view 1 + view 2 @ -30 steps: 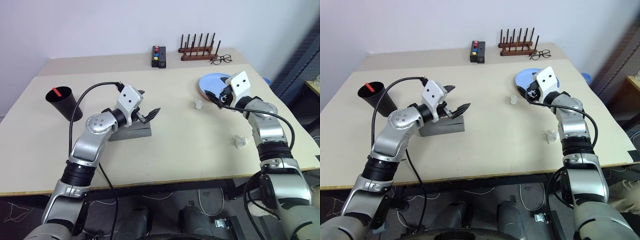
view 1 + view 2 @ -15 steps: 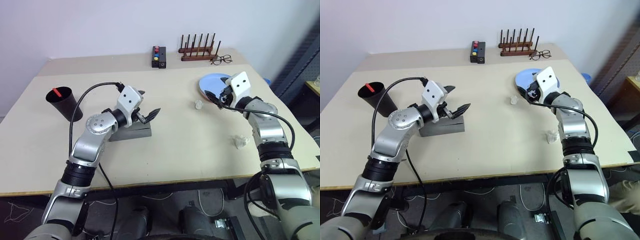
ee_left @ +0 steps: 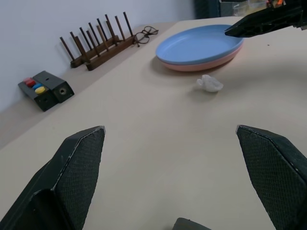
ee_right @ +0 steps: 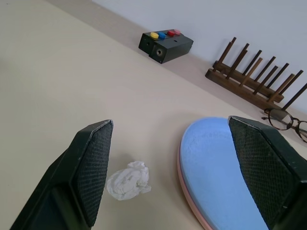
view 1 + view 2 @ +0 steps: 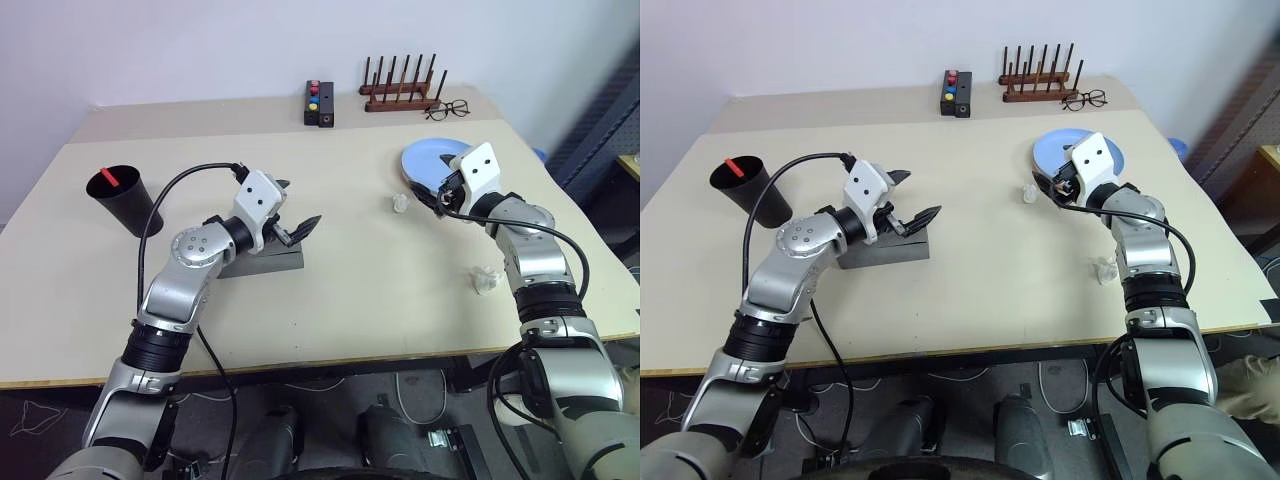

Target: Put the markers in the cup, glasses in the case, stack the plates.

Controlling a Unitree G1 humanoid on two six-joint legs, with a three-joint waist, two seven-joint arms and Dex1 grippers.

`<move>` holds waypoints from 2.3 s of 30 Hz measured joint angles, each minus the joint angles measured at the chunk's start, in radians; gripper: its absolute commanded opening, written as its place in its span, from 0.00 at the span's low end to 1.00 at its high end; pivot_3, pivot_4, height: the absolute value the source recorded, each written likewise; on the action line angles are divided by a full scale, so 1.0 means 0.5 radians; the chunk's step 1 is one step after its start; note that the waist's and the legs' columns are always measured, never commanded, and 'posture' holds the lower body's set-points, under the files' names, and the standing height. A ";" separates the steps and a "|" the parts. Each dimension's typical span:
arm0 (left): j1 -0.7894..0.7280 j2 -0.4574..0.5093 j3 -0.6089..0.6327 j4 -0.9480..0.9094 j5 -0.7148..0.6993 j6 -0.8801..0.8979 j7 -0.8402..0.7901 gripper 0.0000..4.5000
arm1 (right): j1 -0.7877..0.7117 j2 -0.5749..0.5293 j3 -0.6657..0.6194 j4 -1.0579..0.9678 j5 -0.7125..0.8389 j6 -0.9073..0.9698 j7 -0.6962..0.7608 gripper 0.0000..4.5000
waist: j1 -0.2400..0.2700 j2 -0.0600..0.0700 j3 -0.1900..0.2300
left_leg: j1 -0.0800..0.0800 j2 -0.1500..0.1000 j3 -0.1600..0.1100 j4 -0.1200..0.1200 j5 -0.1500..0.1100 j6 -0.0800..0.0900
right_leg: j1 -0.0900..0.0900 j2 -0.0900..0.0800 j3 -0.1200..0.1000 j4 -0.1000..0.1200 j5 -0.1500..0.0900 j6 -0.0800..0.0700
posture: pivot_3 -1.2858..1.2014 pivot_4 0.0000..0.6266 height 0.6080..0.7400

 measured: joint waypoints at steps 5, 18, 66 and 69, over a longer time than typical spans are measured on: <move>0.000 0.000 0.000 0.000 0.000 0.000 0.000 1.00 | 0.000 0.000 0.000 0.000 0.000 0.000 0.000 0.87 | 0.002 0.000 0.000 | 0.000 0.000 0.000 0.000 0.000 0.000 | 0.000 0.000 0.000 0.000 0.000 0.000 | 0.52 0.24 1.00; 0.000 -0.001 0.000 0.000 0.000 0.000 0.000 1.00 | 0.000 0.000 0.000 0.000 0.000 0.002 0.000 0.87 | 0.005 0.000 0.003 | 0.000 0.000 0.000 -0.001 0.000 0.000 | 0.000 0.000 0.000 -0.001 0.000 0.000 | 0.52 0.24 1.00; 0.324 0.321 -0.122 -0.256 -0.274 -0.211 -1.064 1.00 | 1.074 -0.817 -0.279 -0.984 0.418 0.798 0.832 0.87 | 0.054 0.005 0.045 | -0.001 0.002 0.000 -0.006 -0.005 0.006 | 0.004 -0.005 -0.002 -0.014 -0.001 -0.001 | 0.52 0.24 1.00; 0.295 0.317 -0.126 -0.211 -0.273 -0.215 -1.100 1.00 | 1.146 -0.824 -0.290 -0.999 0.436 0.828 0.841 0.87 | 0.055 0.005 0.047 | -0.001 0.002 0.000 -0.005 -0.005 0.007 | 0.007 -0.005 -0.002 -0.019 -0.001 -0.001 | 0.52 0.24 1.00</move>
